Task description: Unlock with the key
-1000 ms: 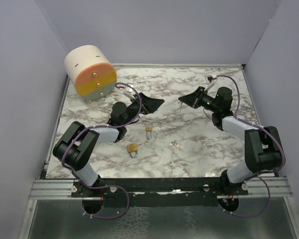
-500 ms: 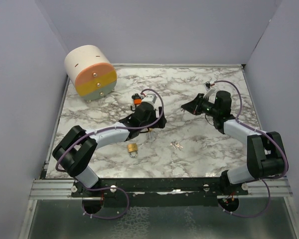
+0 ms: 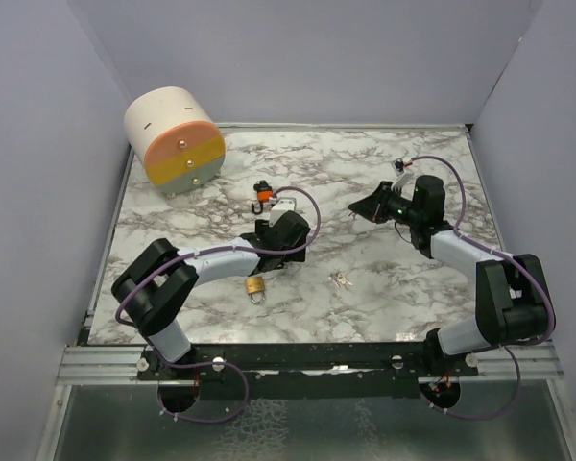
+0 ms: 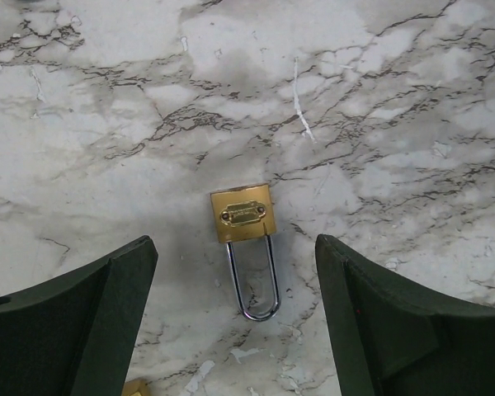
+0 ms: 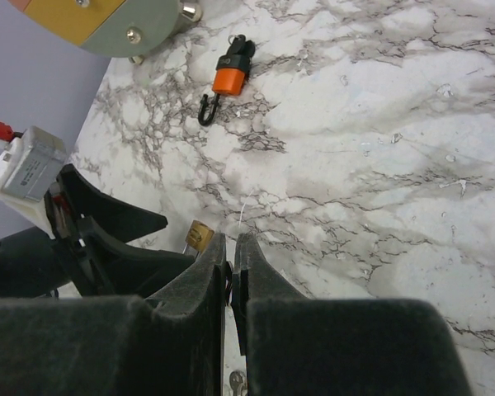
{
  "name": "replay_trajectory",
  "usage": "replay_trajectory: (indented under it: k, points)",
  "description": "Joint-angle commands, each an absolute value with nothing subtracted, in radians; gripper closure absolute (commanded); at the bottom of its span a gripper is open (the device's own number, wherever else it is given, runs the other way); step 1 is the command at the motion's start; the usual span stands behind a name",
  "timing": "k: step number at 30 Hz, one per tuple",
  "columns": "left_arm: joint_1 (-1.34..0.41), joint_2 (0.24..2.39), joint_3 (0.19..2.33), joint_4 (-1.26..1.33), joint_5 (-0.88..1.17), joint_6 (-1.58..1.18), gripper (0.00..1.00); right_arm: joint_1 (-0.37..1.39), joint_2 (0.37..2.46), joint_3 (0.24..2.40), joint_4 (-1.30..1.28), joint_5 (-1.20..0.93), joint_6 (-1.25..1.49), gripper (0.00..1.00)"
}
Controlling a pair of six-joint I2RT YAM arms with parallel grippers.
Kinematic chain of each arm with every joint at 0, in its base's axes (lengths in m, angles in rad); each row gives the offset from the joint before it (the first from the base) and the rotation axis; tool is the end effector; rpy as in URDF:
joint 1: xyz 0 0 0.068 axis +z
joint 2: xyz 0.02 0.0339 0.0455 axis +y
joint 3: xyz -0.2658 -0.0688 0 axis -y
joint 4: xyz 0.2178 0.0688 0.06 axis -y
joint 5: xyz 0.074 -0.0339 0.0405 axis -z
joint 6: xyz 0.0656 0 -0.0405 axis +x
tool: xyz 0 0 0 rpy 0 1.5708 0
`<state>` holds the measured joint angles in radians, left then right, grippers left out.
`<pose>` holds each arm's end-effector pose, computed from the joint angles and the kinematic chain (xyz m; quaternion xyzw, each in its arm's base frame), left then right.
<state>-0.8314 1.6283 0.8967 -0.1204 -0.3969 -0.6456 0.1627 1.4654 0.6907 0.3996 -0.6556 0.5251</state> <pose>0.2384 -0.2238 0.1768 0.0161 0.9202 -0.0956 0.3792 0.2964 0.0892 0.2222 -0.0372 0.8024 0.4302 0.4120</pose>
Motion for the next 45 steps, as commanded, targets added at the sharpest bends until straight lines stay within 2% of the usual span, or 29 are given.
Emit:
replay_trajectory:
  k: [1,12,20,24,32,35,36,37,41,45]
  points:
    - [-0.837,1.671,0.909,-0.117,-0.455,-0.684,0.20,0.169,1.434,0.682,0.374,-0.642,0.503,0.99]
    - [-0.837,1.729,0.911,-0.074,-0.430,-0.693,0.34,0.169,1.435,0.684,0.370,-0.644,0.504,0.99]
    - [-0.837,1.775,0.928,-0.074,-0.410,-0.683,0.40,0.169,1.451,0.681,0.382,-0.649,0.507,0.99]
    - [-0.837,1.782,0.928,-0.081,-0.400,-0.680,0.55,0.169,1.452,0.684,0.378,-0.647,0.503,0.99]
    - [-0.849,1.789,0.931,-0.139,-0.415,-0.662,0.58,0.169,1.457,0.692,0.374,-0.643,0.502,0.99]
    - [-0.857,1.808,0.930,-0.145,-0.416,-0.656,0.74,0.169,1.458,0.697,0.363,-0.645,0.496,0.99]
    - [-0.857,1.814,0.932,-0.144,-0.414,-0.654,0.82,0.169,1.456,0.697,0.361,-0.643,0.496,0.99]
    - [-0.859,1.821,0.933,-0.145,-0.410,-0.651,0.99,0.169,1.453,0.693,0.363,-0.641,0.496,0.99]
    - [-0.859,1.791,0.938,-0.067,-0.409,-0.592,1.00,0.169,1.459,0.706,0.351,-0.643,0.490,0.99]
    - [-0.859,1.662,0.857,0.261,-0.387,-0.427,1.00,0.170,1.457,0.727,0.344,-0.647,0.486,0.99]
